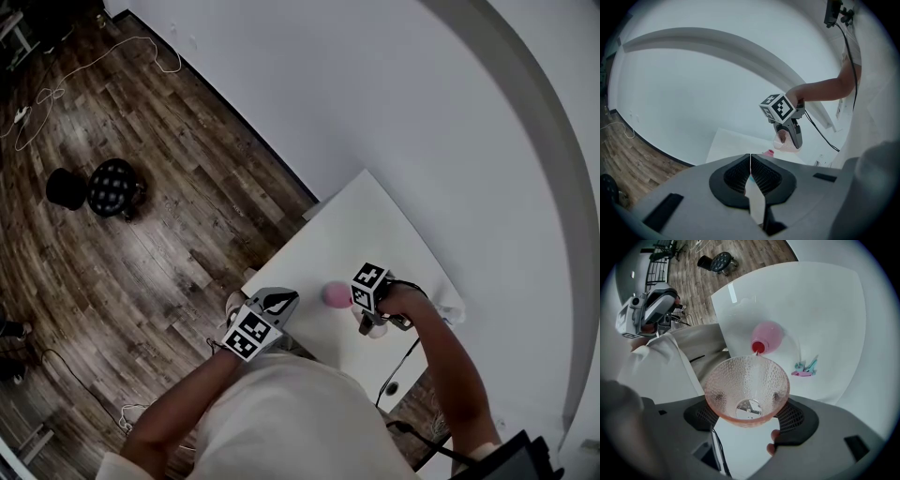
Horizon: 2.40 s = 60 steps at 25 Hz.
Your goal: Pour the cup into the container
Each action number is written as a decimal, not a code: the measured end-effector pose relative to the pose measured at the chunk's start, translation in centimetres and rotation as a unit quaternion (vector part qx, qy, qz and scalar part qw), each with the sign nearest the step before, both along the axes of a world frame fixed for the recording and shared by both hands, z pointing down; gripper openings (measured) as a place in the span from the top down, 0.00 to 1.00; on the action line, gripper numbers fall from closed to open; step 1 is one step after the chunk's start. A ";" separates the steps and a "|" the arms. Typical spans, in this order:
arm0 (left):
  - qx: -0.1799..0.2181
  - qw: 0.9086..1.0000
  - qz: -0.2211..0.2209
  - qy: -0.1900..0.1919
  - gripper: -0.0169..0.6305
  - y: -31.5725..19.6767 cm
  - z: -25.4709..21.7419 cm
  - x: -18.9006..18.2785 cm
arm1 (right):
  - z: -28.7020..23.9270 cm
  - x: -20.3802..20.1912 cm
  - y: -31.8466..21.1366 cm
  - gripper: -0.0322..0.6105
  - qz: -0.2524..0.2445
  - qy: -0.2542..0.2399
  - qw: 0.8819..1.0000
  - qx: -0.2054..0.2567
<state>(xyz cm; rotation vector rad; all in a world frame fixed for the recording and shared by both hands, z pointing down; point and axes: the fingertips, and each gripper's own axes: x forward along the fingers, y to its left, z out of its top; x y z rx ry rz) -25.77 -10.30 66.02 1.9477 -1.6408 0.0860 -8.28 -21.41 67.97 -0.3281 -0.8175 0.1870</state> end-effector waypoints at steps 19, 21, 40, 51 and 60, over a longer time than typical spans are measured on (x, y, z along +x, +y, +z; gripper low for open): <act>0.000 1.000 -0.004 0.002 0.95 0.7 0.4 -0.1 | -0.6 -0.4 0.8 0.39 -0.027 0.021 0.999 -0.004; -0.001 1.000 -0.004 0.002 0.95 0.6 0.4 -0.1 | -0.5 -0.4 0.8 0.39 -0.032 0.025 0.999 -0.006; -0.003 1.000 0.021 -0.003 0.95 0.7 0.2 0.5 | -0.4 -1.2 -0.7 0.39 -0.097 0.083 0.992 0.012; -0.011 0.998 0.055 -0.013 0.95 0.4 -1.2 0.7 | -0.5 -2.8 -0.8 0.39 -0.106 0.064 0.992 0.015; -0.019 1.000 0.020 -0.006 0.95 -1.4 -3.3 1.3 | -1.0 -3.3 -1.3 0.39 0.006 -0.127 0.992 0.009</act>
